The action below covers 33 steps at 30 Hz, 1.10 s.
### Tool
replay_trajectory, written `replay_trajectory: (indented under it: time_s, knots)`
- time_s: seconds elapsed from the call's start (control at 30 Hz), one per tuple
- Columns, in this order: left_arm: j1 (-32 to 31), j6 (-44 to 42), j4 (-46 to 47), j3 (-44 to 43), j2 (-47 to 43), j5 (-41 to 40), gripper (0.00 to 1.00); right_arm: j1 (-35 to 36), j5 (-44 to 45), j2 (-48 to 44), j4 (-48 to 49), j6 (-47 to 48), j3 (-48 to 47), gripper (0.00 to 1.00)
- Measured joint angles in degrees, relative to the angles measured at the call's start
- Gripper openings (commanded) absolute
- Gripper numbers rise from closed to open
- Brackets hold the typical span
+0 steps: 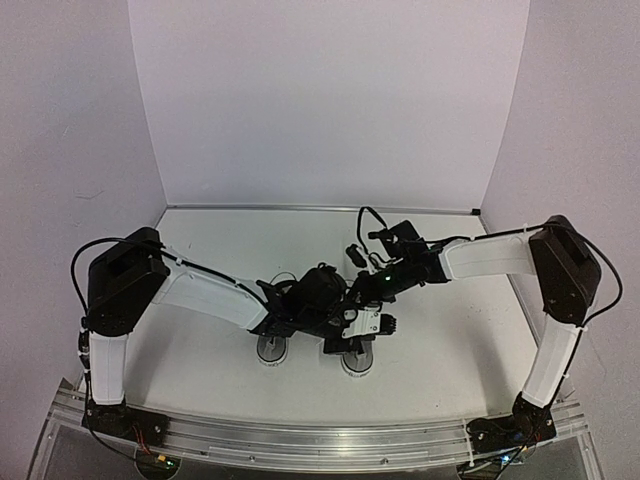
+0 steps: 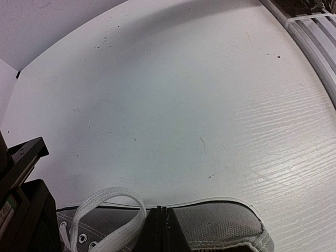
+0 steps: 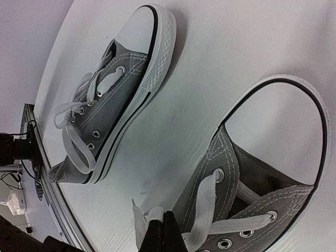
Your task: Tie the shoes
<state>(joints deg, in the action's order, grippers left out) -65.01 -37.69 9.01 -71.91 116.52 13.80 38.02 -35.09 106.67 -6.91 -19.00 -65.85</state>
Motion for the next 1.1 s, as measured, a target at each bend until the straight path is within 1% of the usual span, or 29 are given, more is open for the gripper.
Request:
replay_trajectory:
  time_s: [0.13,0.2,0.3,0.4,0.5,0.63,0.7,0.83,1.03,1.1]
  knots:
    - [-0.17,-0.24,-1.11,-0.09,0.08,-0.51,0.2,0.0,-1.48,0.68,-0.08,0.26,-0.17,0.11]
    - [-0.25,-0.34,-2.4,0.23,-0.5,-0.63,0.26,0.0,-1.93,0.68,-0.11,0.38,-0.17,0.16]
    - [-0.31,0.15,-4.29,2.37,-3.46,-1.04,0.3,0.0,-1.92,0.53,-0.56,0.71,-0.17,0.28]
    - [-0.21,0.33,-6.97,5.32,-8.69,-1.39,0.33,0.0,-1.14,-0.59,-1.8,1.04,-0.17,0.41]
    - [0.37,0.87,-9.11,7.66,-13.98,-1.35,0.34,-0.18,0.26,-3.53,-3.78,1.35,-0.15,0.48]
    - [2.82,2.4,-9.96,10.44,-18.87,-0.71,0.35,-0.69,2.15,-8.0,-5.52,2.14,-0.15,0.5]
    - [4.87,3.1,-10.11,11.63,-20.23,-0.48,0.35,-1.04,2.88,-9.57,-6.41,2.26,-0.15,0.53]
    - [8.03,3.54,-10.48,12.47,-20.55,-0.43,0.35,-1.53,3.72,-12.33,-7.78,2.34,0.35,0.57]
    - [8.49,4.76,-10.22,12.76,-20.06,0.16,0.37,-0.71,4.23,-15.84,-8.42,0.64,4.7,0.59]
    - [8.56,4.96,-9.8,12.76,-19.21,0.86,0.35,0.84,4.9,-15.95,-8.59,-0.03,6.16,0.59]
